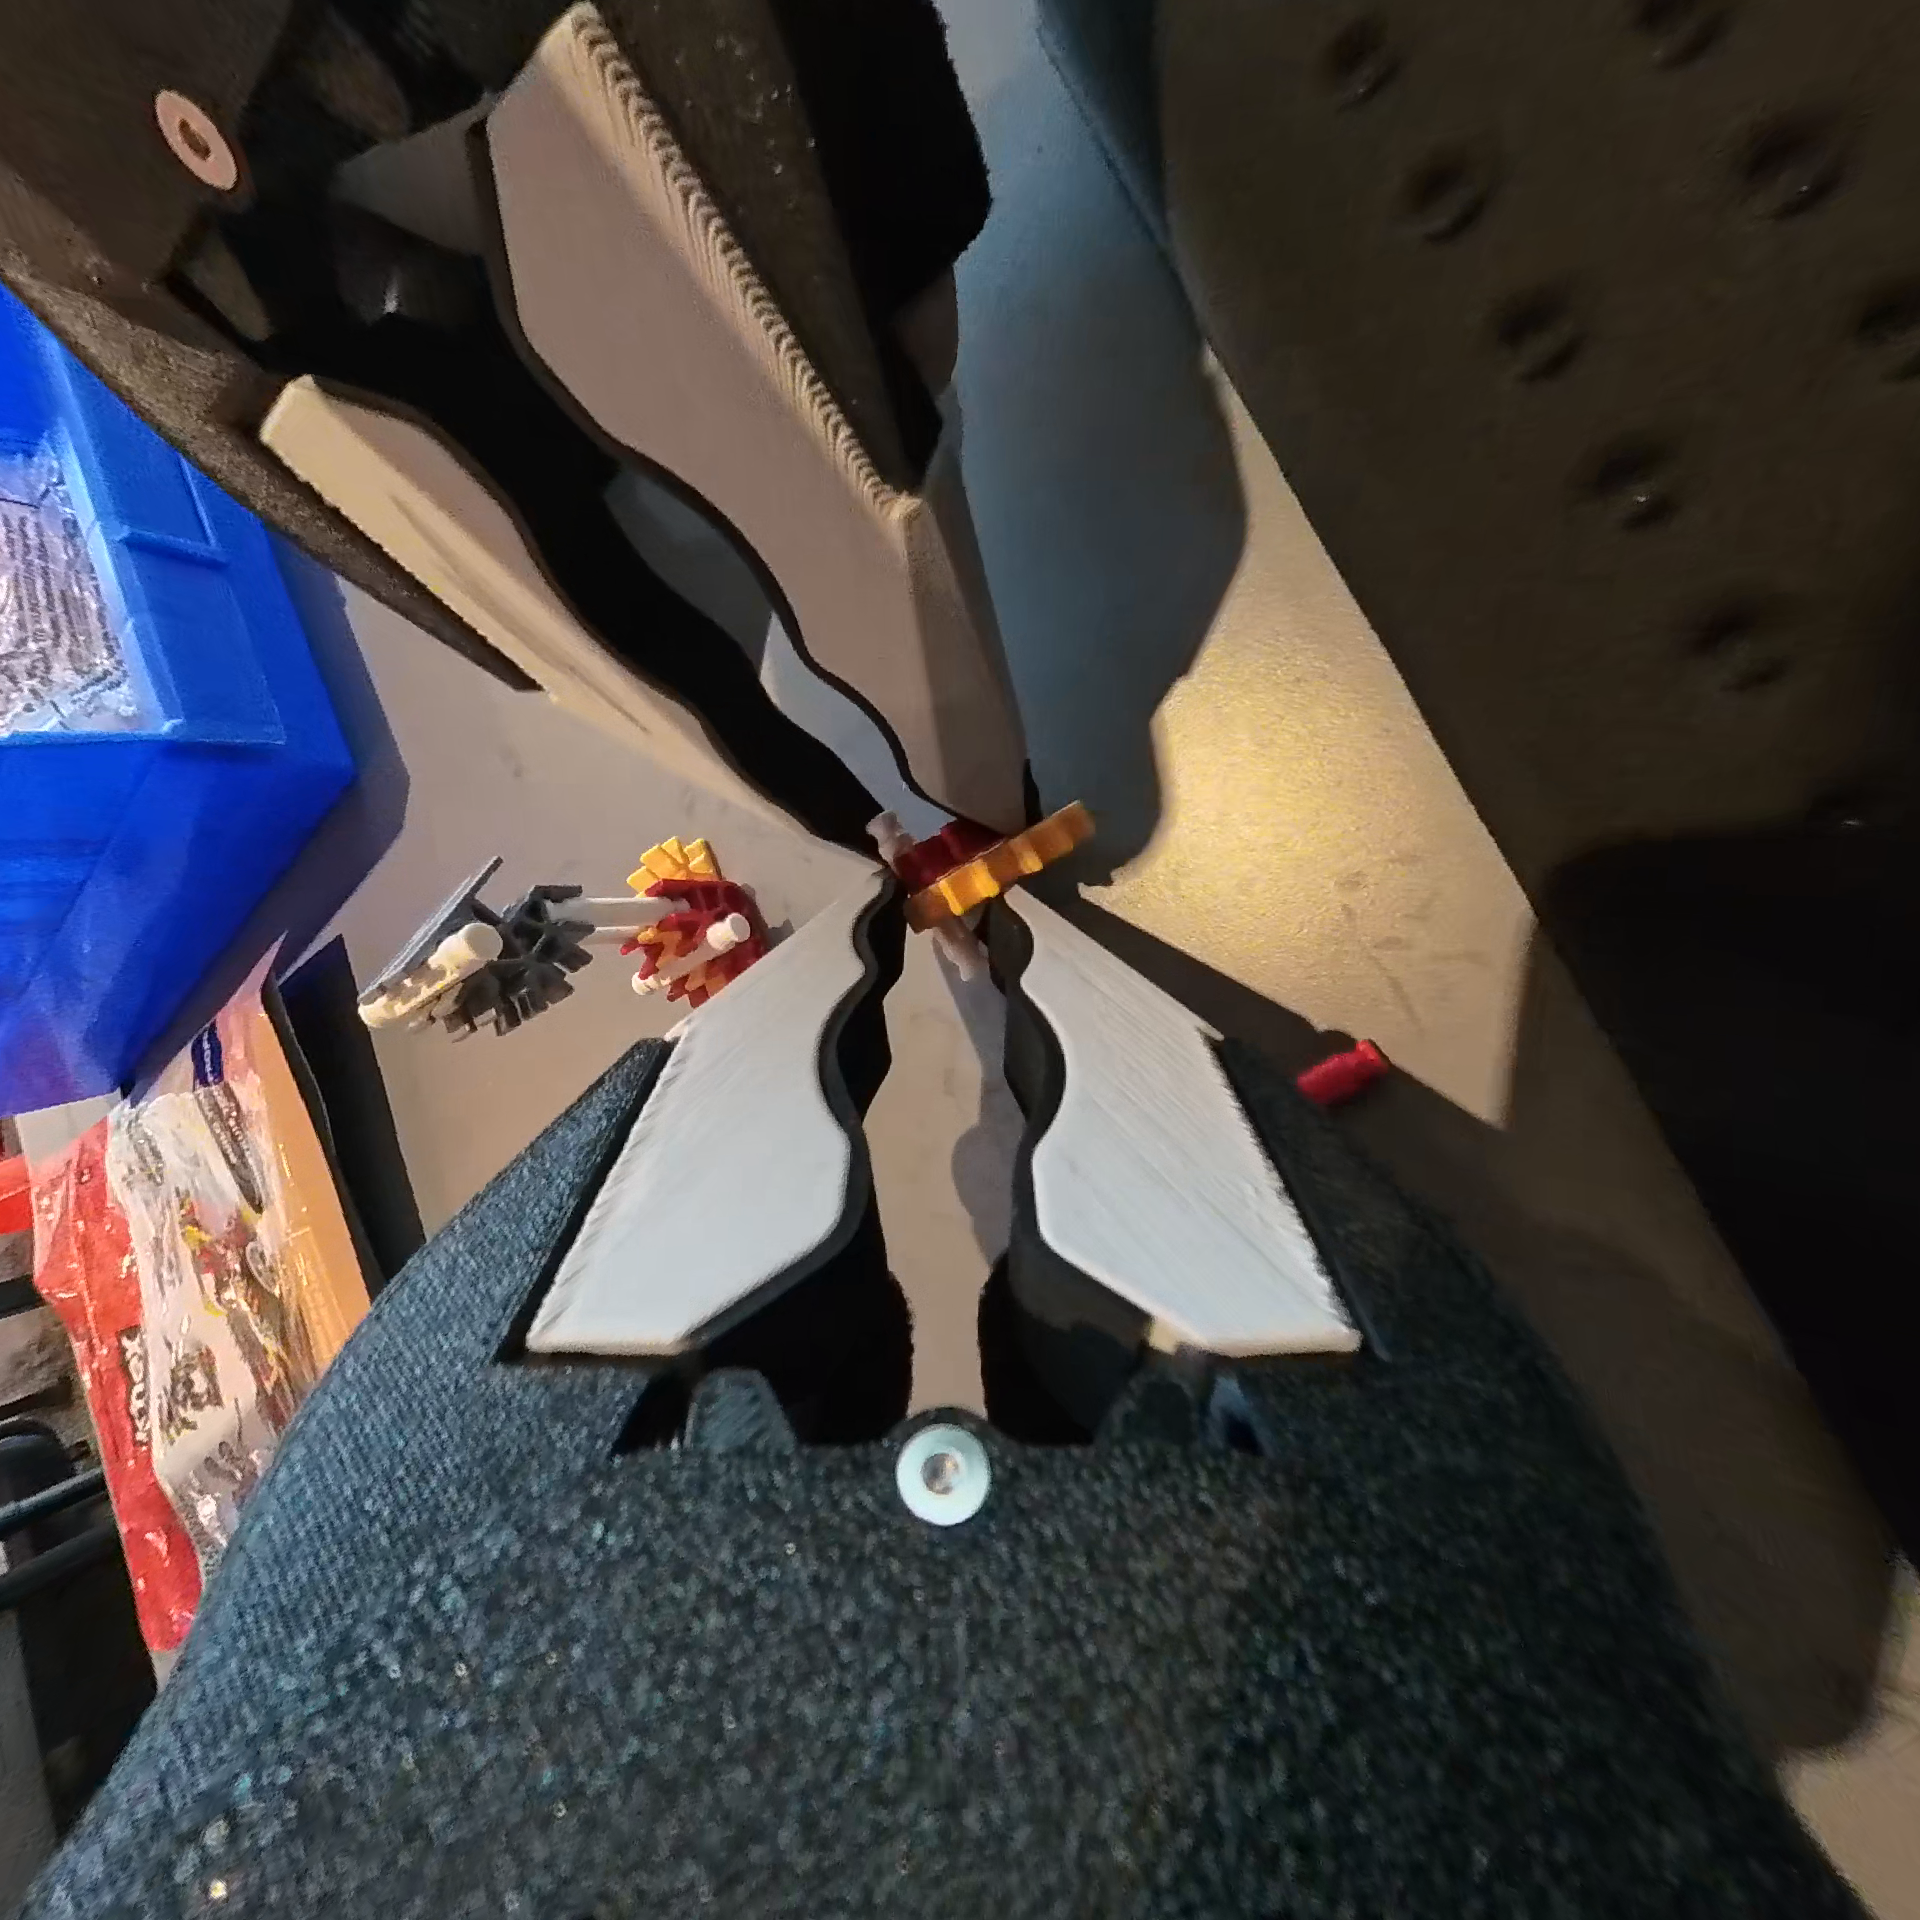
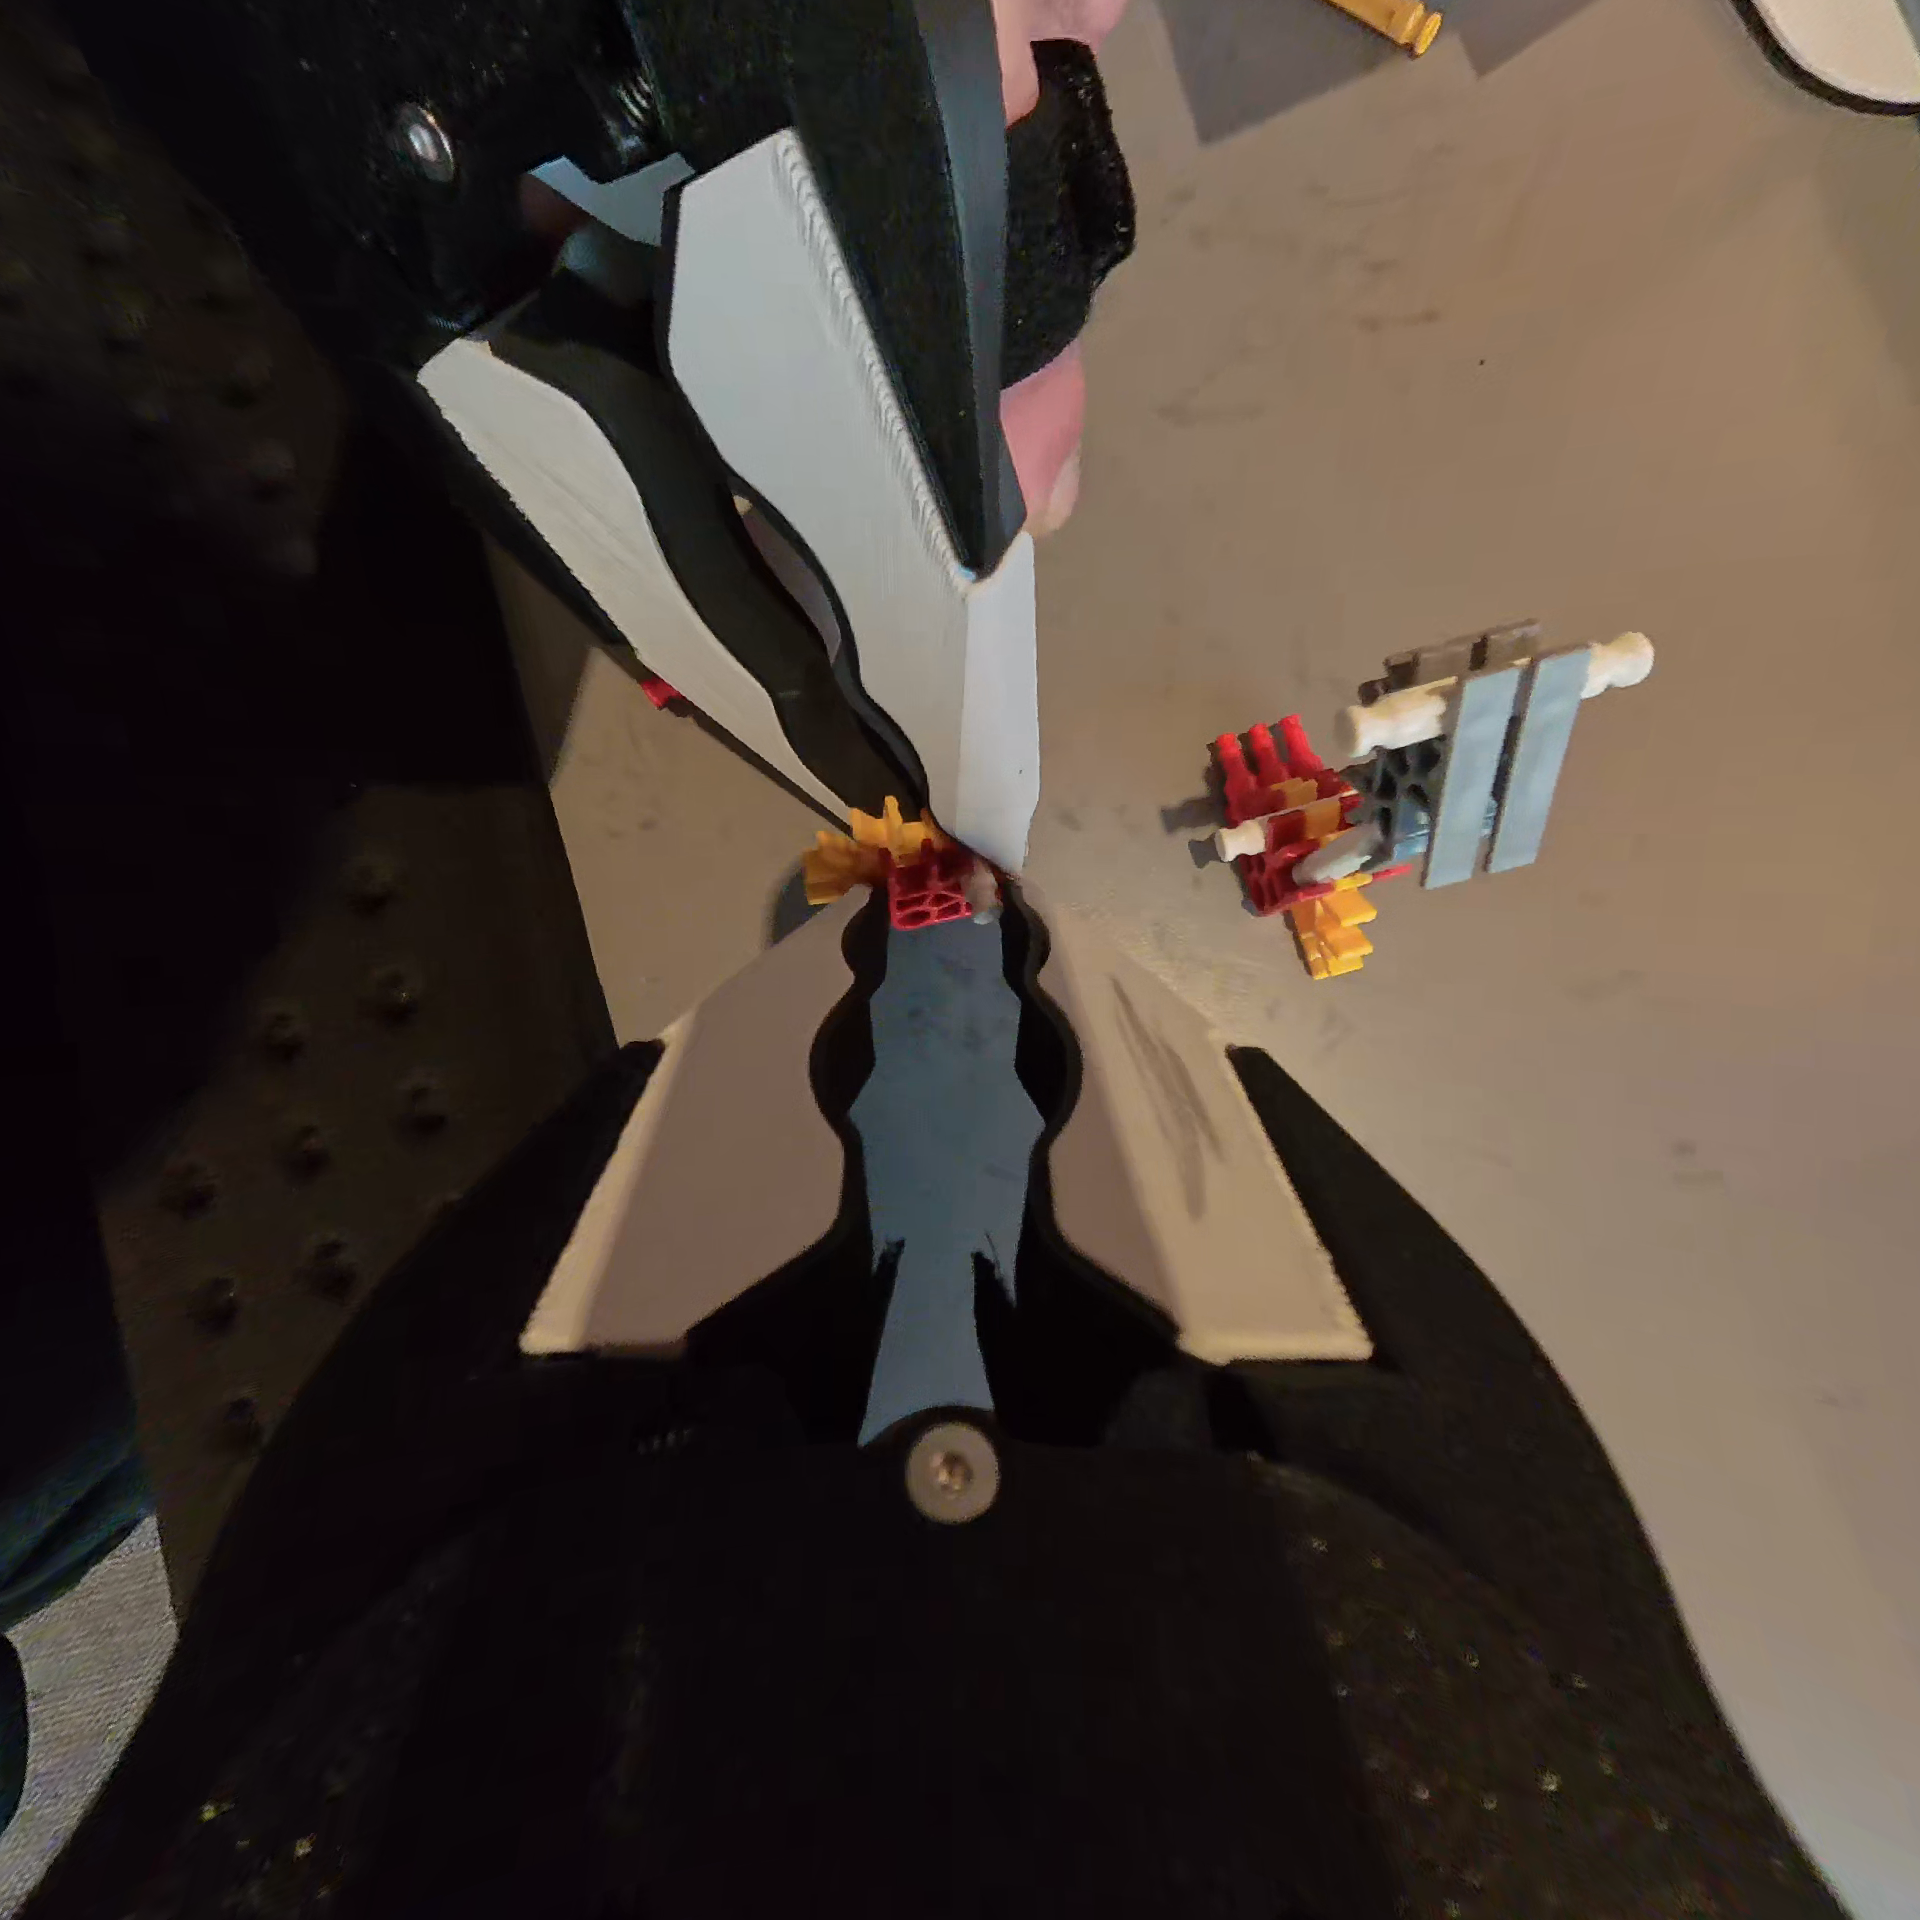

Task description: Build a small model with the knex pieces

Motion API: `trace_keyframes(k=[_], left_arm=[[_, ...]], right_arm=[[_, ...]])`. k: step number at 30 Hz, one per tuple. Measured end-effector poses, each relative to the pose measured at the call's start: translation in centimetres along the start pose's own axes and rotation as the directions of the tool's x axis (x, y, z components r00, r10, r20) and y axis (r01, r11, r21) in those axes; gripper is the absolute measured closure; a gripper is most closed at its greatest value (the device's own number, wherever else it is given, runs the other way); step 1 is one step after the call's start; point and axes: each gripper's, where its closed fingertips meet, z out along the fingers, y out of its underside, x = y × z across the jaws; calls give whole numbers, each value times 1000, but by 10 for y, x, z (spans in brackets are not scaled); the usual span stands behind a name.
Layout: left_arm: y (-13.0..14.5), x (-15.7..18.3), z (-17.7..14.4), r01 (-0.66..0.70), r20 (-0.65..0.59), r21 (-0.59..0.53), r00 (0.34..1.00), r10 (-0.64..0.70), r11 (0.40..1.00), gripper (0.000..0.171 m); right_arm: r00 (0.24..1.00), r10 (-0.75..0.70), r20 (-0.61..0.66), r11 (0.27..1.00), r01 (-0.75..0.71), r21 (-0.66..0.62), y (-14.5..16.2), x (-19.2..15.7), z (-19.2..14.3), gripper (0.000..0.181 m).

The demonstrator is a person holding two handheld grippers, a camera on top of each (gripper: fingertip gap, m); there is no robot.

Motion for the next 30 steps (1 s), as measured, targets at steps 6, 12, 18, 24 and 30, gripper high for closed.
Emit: trace_keyframes(k=[6, 12, 18, 24, 30], left_arm=[[4, 0, -2, -2, -17, -9, 1000, 2, 1000, 156], [5, -6, -2, 64, 22, -6, 998, -64, 998, 148], [6, -4, -2, 148, 60, 14, 987, -149, 989, 149], [6, -4, -3, 233, 66, 46, 970, -236, 971, 146], [-1, -3, -3, 343, 25, 108, 938, -347, 933, 123]], right_arm=[[998, 19, -61, 998, -15, 64, 0, -1, 1, 161], [994, 72, -77, 991, -63, 115, 2, 1, 0, 161], [987, 125, -99, 980, -107, 168, 2, 6, 0, 161], [981, 170, -90, 972, -152, 177, 2, 9, 0, 161], [976, 209, -64, 964, -194, 183, 1, 11, 0, 161]])
